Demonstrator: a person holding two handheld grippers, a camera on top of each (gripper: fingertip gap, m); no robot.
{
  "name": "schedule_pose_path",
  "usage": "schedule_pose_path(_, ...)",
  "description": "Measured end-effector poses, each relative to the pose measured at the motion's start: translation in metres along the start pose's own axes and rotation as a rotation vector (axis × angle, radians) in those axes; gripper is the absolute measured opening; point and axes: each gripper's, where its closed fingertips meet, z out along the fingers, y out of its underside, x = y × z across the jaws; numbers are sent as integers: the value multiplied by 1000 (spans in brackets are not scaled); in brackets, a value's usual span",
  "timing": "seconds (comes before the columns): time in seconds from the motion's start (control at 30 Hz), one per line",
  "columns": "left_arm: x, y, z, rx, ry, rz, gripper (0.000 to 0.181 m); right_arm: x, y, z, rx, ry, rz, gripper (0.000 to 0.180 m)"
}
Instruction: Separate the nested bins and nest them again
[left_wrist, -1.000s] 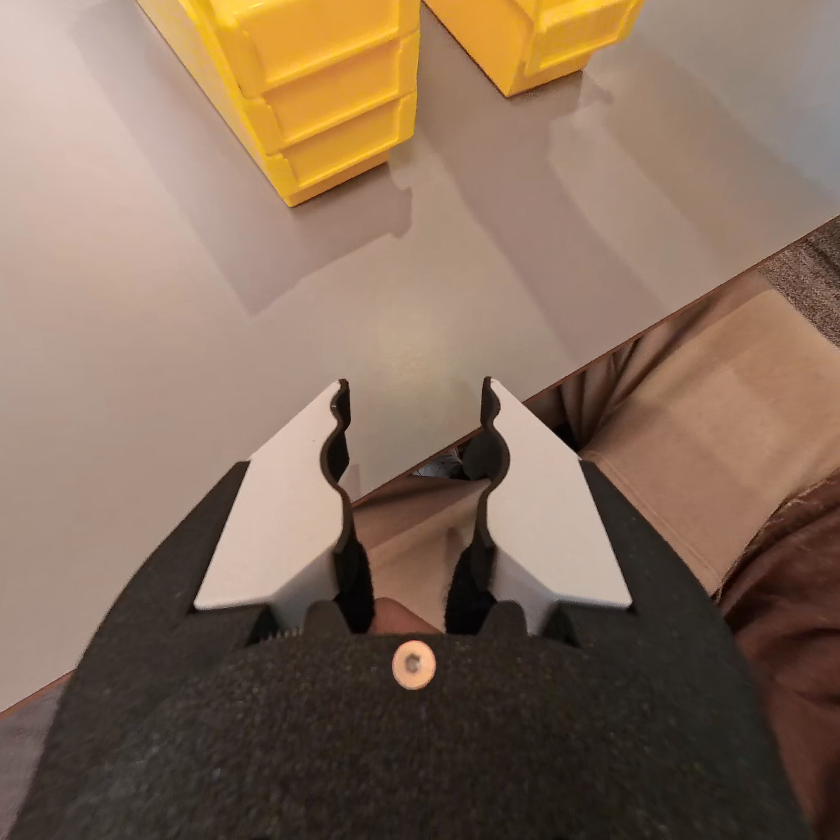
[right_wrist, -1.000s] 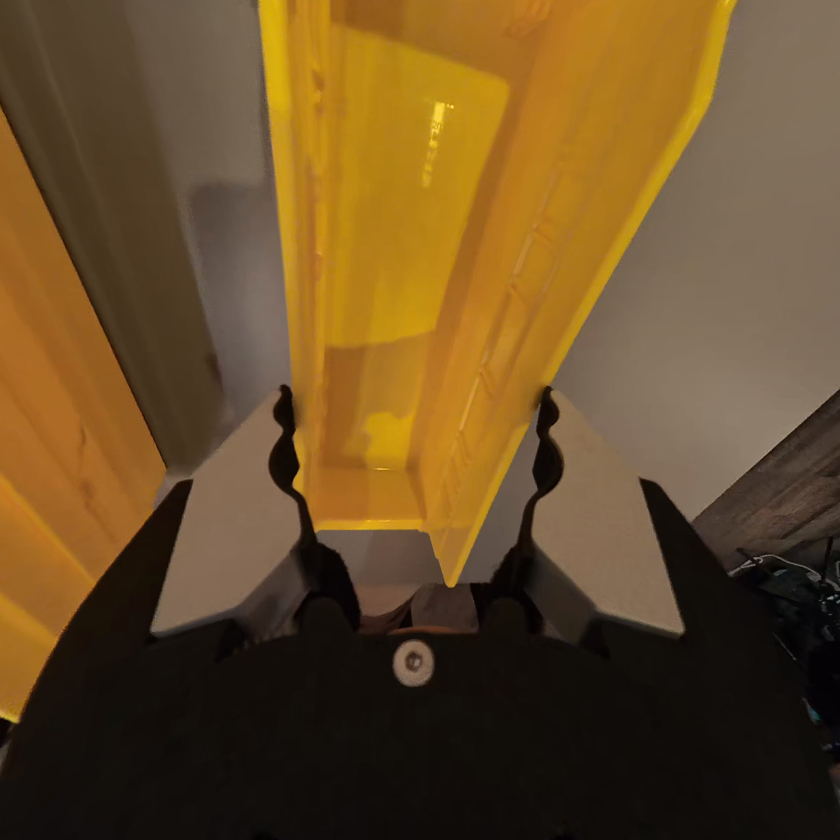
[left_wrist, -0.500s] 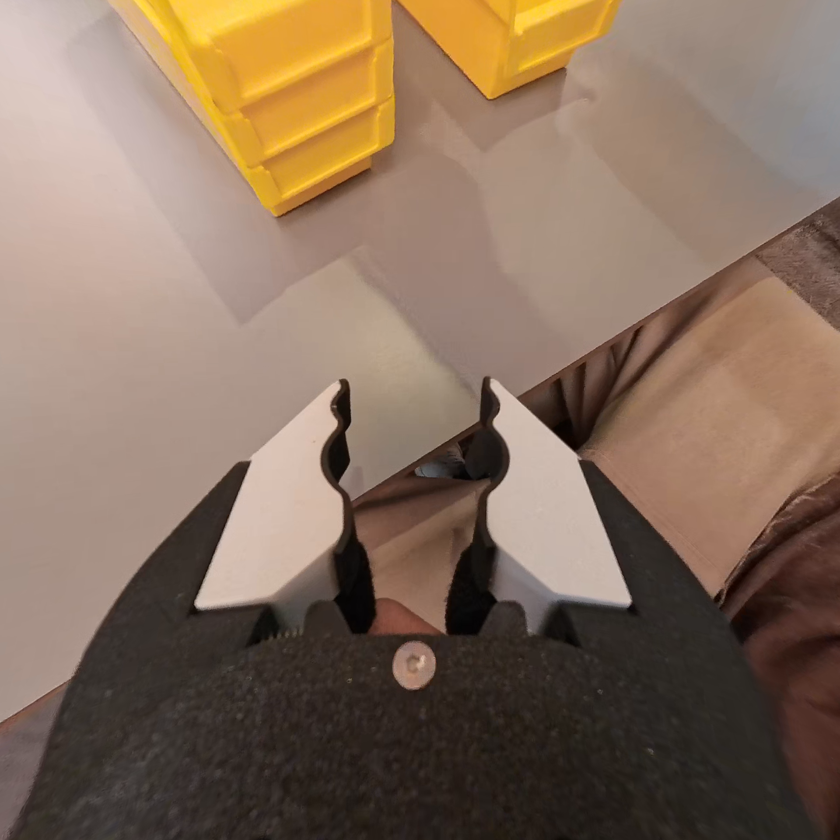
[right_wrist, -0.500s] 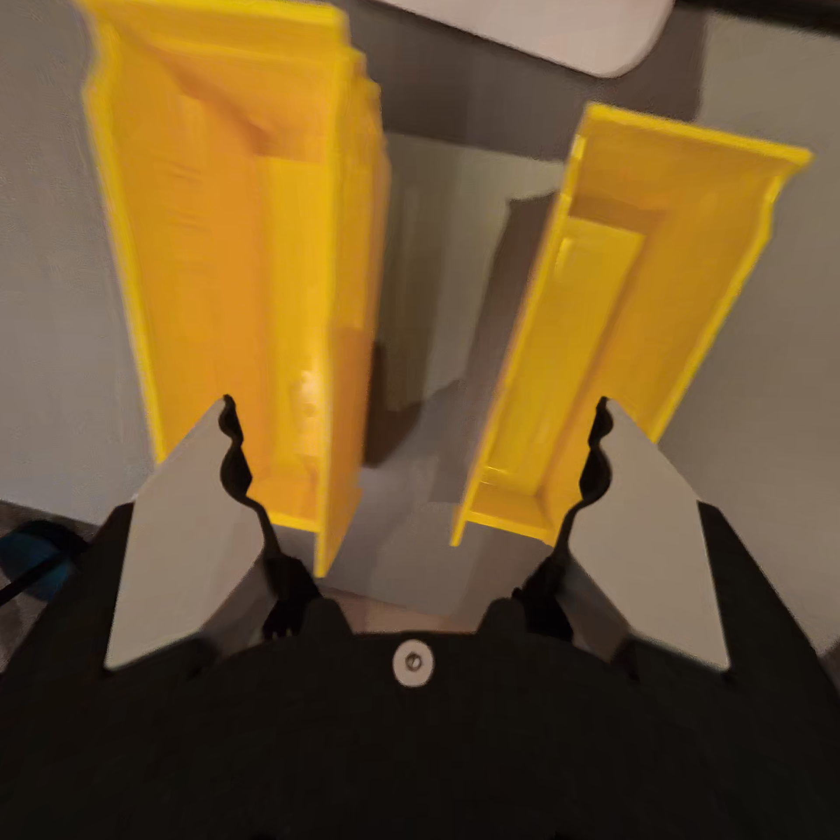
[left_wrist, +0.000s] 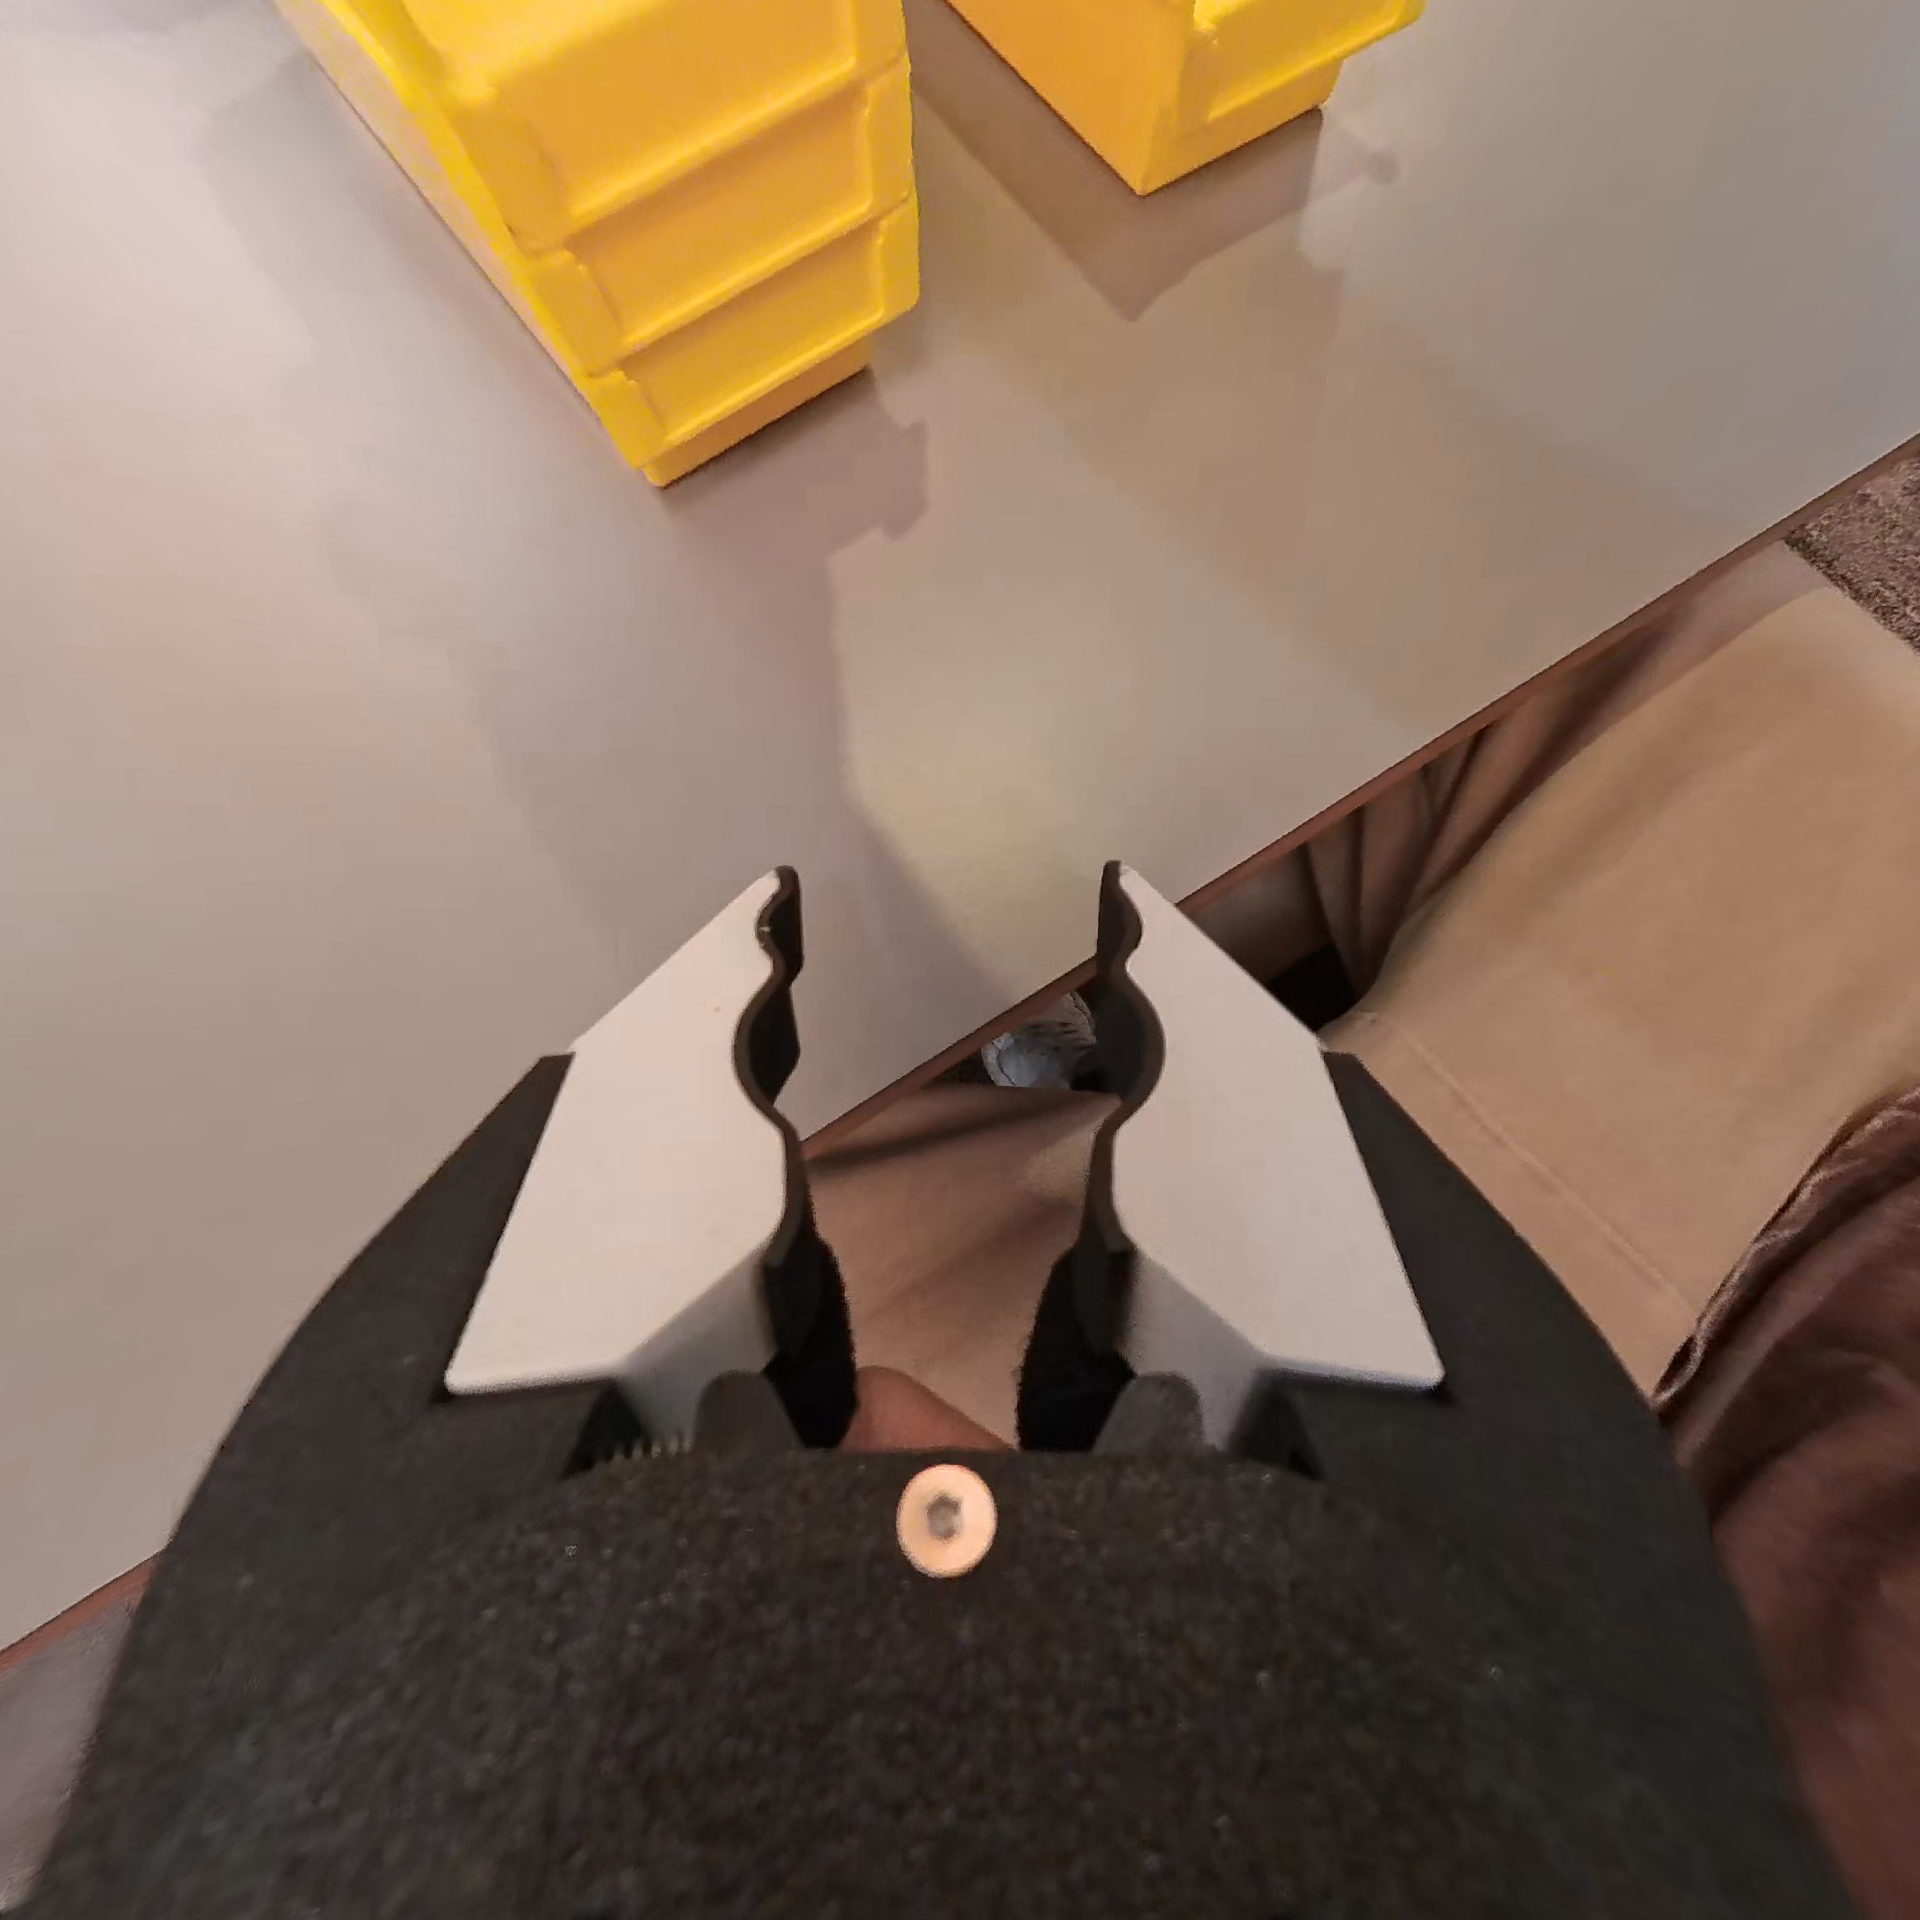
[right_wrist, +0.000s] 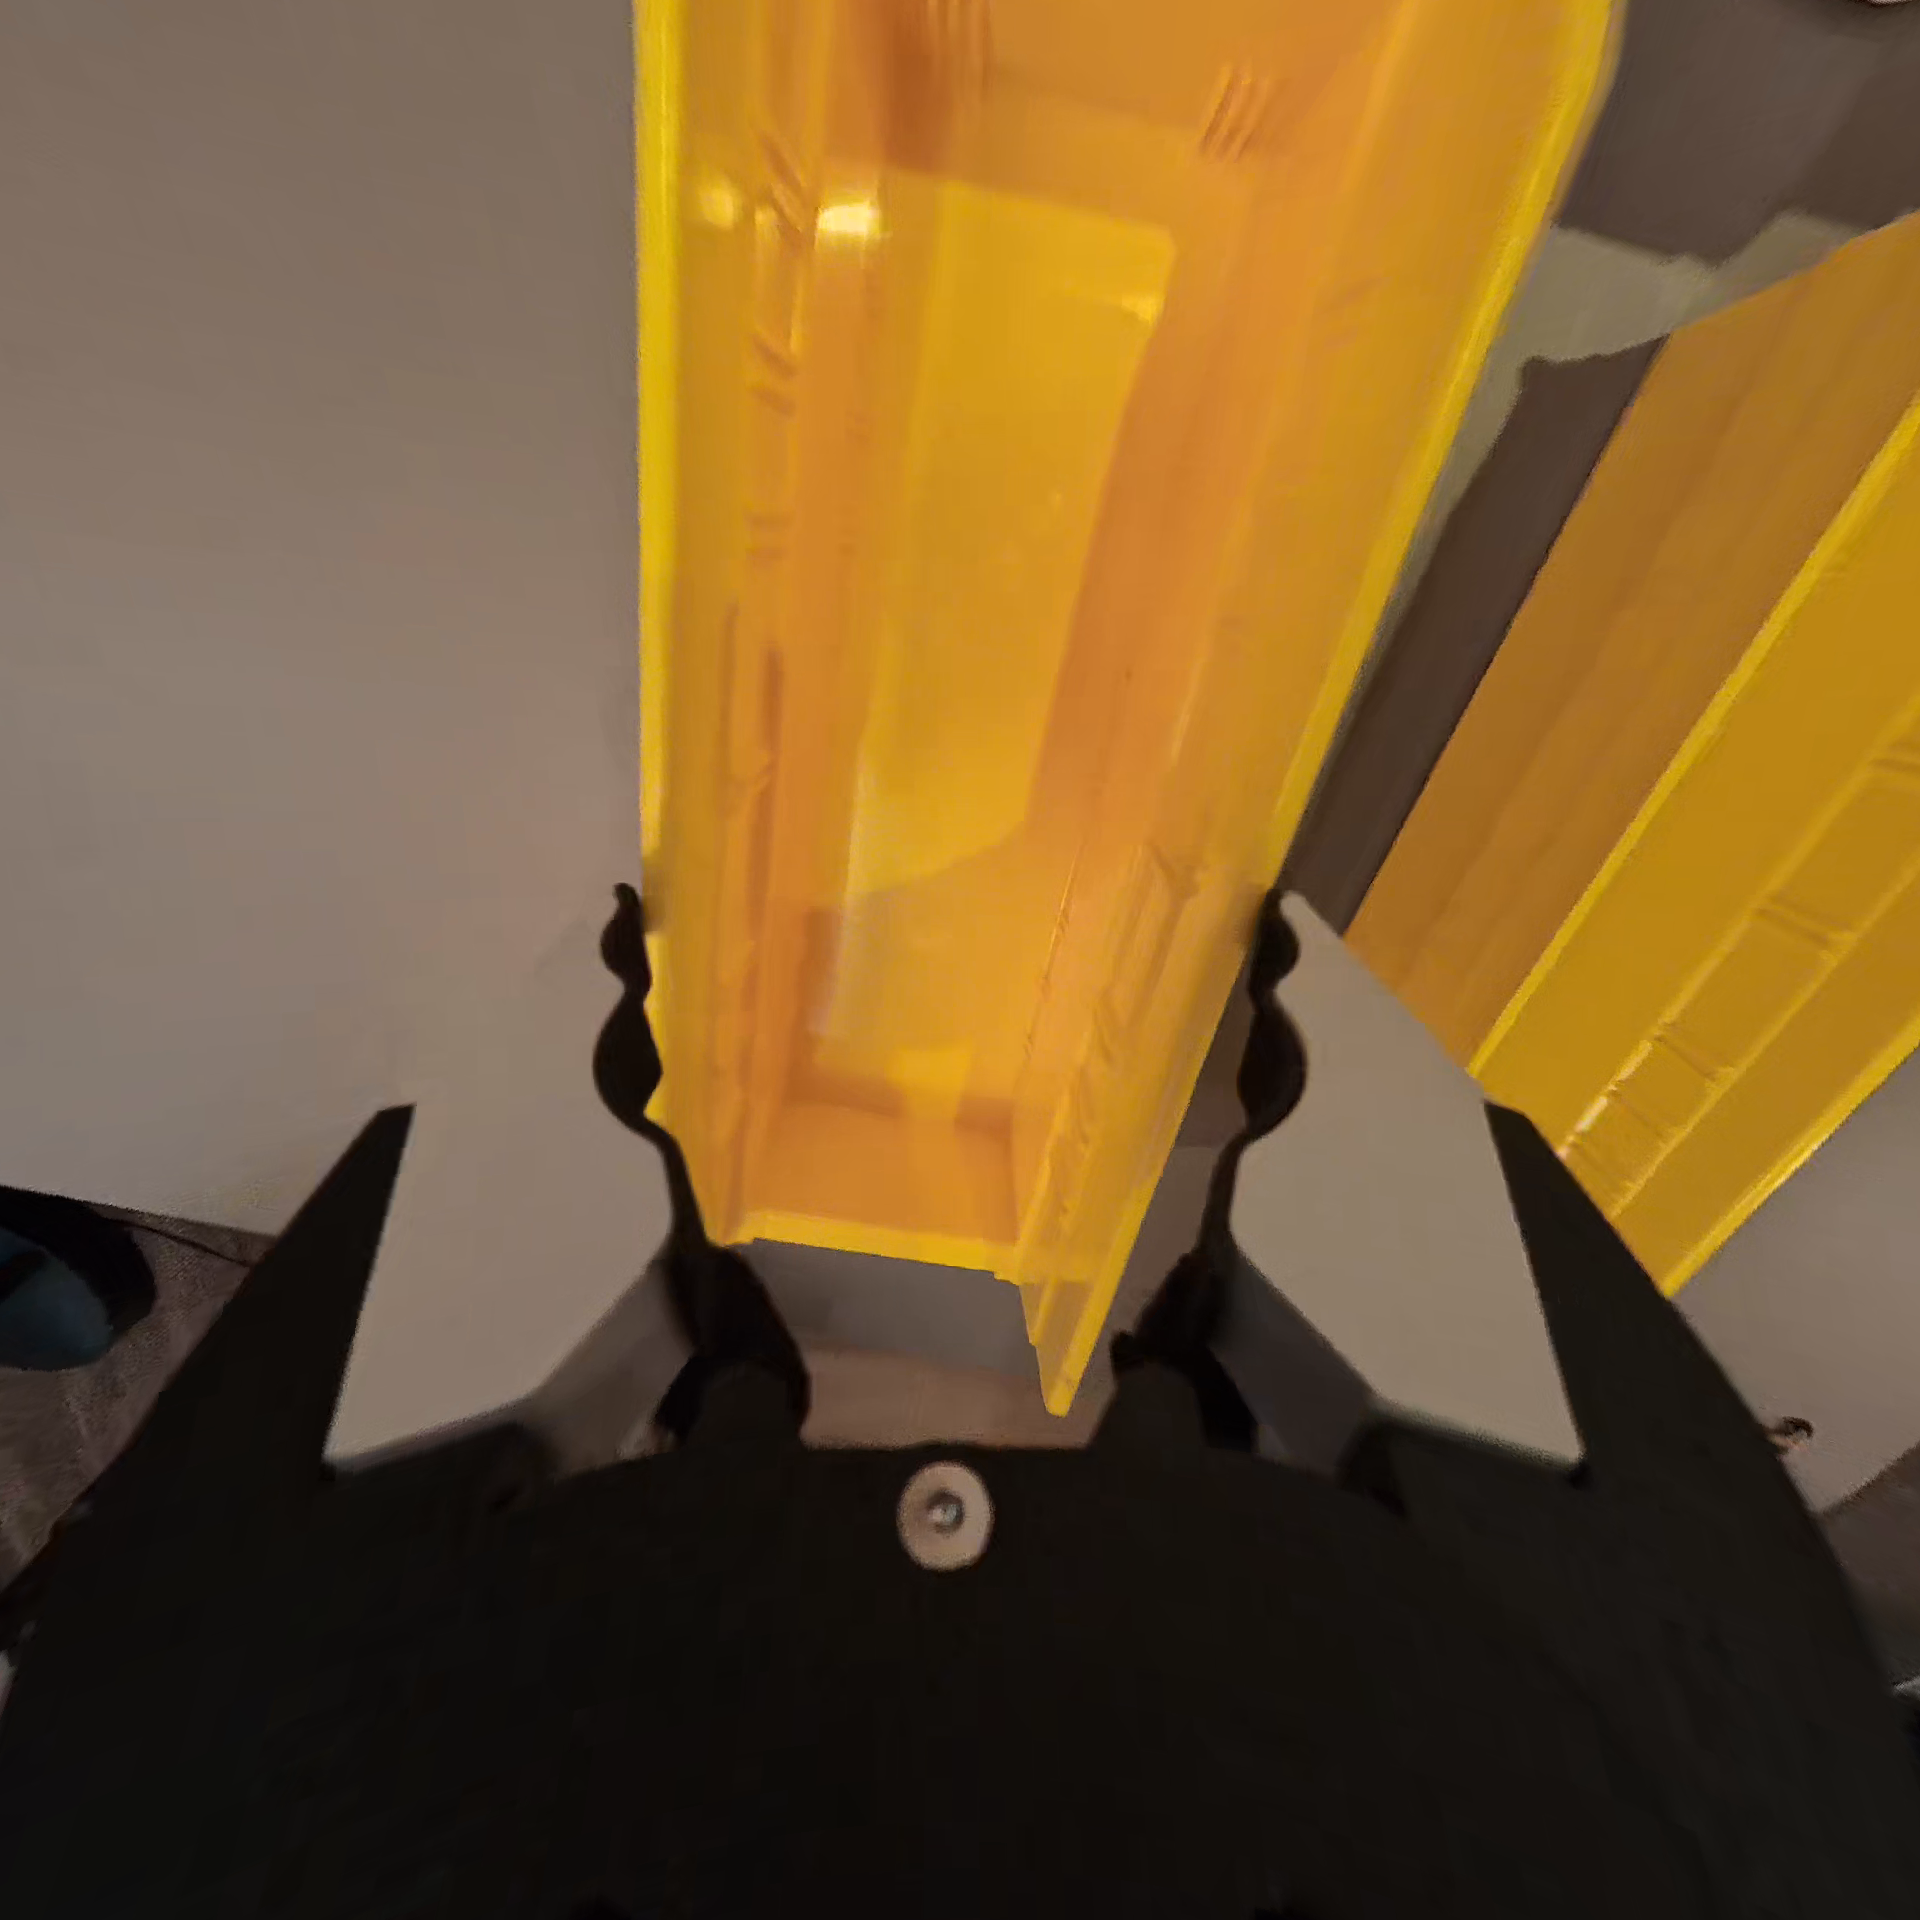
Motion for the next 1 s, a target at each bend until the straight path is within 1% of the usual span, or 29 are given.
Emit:
schedule_pose_path(0.1,-1,-1,0,4,9,-17,54,-1,-1,-3,-15,4,11,100)
schedule_pose_path(0.27,2,-2,0,5,15,-13,54,-3,-1,-5,-18,5,22,88)
schedule_pose_path(0.8,3,-1,1,-2,7,4,53,1,4,-10,-34,-7,33,83)
schedule_pose_path(1.0,2,-1,2,-4,7,1,53,1,2,-20,-26,-4,30,84)
